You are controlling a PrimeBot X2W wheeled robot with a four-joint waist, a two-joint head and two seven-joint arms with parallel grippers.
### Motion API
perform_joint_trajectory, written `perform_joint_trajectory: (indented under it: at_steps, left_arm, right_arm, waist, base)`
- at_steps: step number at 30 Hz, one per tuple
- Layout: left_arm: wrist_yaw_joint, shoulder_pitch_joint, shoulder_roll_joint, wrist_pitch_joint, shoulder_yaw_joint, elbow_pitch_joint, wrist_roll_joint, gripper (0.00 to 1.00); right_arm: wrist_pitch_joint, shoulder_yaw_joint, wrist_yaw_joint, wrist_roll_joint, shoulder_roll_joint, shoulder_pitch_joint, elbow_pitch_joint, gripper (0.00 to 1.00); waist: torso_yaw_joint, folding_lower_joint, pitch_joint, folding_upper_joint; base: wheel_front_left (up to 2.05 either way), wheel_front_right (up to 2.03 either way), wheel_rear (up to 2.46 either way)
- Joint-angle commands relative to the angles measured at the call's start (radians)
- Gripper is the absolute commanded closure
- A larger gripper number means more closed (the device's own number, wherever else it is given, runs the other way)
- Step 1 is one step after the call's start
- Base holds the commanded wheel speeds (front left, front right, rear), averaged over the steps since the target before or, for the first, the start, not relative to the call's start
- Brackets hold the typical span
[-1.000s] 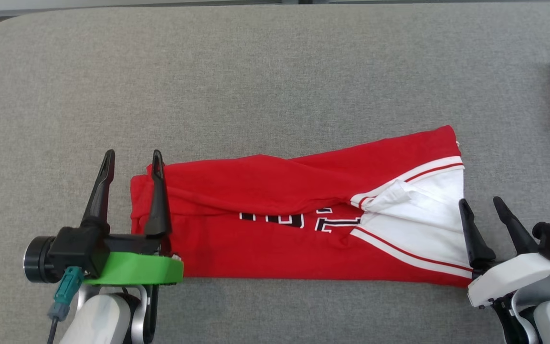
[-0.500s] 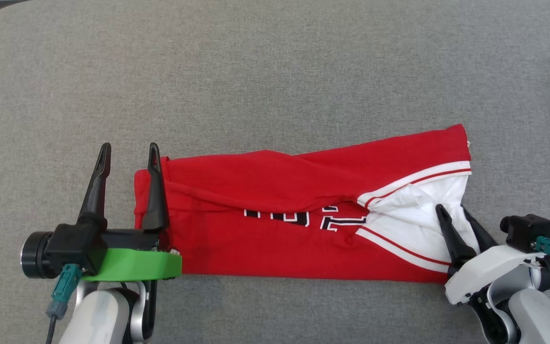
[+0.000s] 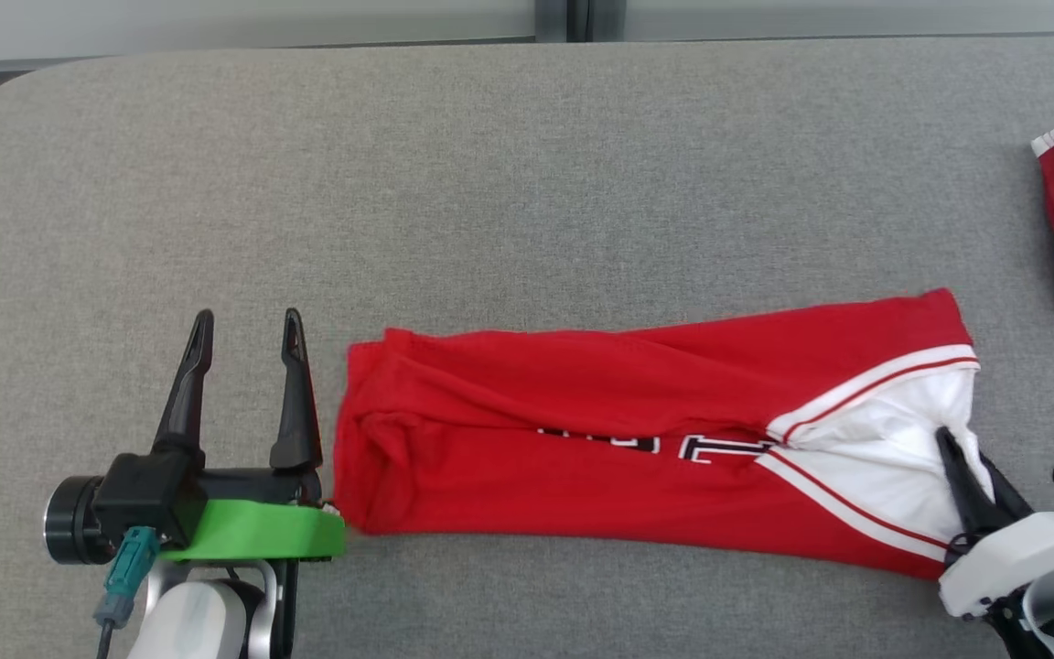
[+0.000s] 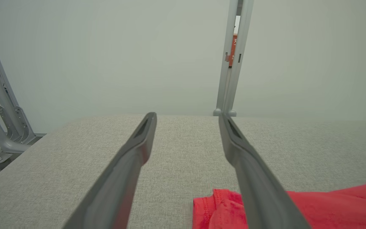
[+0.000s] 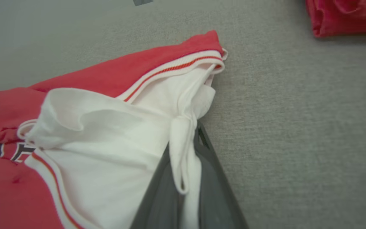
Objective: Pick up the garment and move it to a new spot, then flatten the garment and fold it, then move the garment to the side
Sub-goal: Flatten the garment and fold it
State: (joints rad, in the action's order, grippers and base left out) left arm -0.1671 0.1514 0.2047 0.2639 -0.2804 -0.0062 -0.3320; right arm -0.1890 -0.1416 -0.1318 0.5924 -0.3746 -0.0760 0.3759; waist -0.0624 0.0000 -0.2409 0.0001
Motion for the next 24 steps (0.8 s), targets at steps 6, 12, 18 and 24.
perform_joint_trajectory:
  at_steps: [6, 12, 18, 24]
  left_arm:
    - [0.006, -0.039, -0.004, 0.0, 0.008, 0.007, 0.002, 0.0]
    - [0.008, -0.057, -0.006, 0.0, 0.003, 0.01, -0.004, 0.0]
    - [0.009, -0.067, -0.001, -0.001, -0.002, 0.015, -0.009, 0.0]
    - [0.016, -0.054, -0.002, -0.004, -0.013, 0.02, -0.012, 0.0]
  right_arm:
    - [0.0, 0.071, 0.002, -0.008, -0.054, 0.049, 0.003, 1.0]
    - [0.045, 0.044, 0.002, -0.055, -0.06, 0.024, -0.142, 1.0]
    - [0.168, -0.072, 0.002, -0.098, 0.007, -0.024, -0.352, 1.0]
    - [0.231, -0.265, 0.002, -0.062, 0.134, -0.116, -0.38, 1.0]
  waist:
    - [0.017, 0.0, 0.058, -0.0001]
    - [0.015, 0.0, 0.092, -0.0001]
    - [0.004, 0.0, 0.122, -0.0001]
    - [-0.023, 0.0, 0.129, -0.0001]
  base:
    - [0.0, 0.0, 0.0]
    - [0.0, 0.0, 0.0]
    - [0.0, 0.0, 0.0]
    - [0.0, 0.0, 0.0]
